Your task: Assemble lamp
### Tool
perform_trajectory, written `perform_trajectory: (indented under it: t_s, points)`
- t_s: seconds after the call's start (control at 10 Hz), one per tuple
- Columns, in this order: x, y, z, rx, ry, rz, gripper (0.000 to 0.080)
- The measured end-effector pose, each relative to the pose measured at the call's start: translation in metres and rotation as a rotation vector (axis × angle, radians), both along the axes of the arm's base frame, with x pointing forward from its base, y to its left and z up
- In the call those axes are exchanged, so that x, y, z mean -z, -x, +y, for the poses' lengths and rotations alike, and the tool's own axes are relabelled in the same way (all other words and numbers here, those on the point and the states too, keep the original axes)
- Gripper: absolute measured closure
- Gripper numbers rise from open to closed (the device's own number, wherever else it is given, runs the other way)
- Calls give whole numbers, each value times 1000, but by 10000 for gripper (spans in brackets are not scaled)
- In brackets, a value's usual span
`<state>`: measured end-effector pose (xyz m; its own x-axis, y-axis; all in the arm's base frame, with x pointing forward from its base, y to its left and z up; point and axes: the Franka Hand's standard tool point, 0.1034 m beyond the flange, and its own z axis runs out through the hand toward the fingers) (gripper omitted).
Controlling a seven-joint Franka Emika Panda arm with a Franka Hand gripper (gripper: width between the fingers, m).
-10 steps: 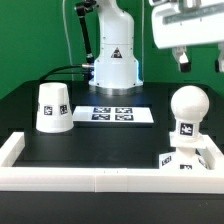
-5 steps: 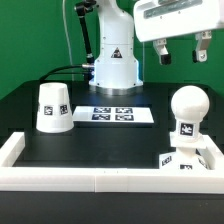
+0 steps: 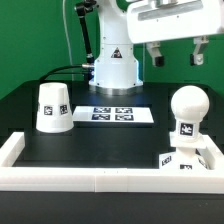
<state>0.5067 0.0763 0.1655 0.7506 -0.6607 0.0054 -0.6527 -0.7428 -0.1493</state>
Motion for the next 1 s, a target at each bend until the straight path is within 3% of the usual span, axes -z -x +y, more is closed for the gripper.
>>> perform_trajectory:
  t_s: [0.1,0.3,0.7,1.0]
  points:
    - [5,6,-6,-94,32,5,100]
    - [17,21,-20,-204,46,24,100]
    - [21,35,-93,-260,30,16,100]
    - [23,36,-93,-254,30,20,100]
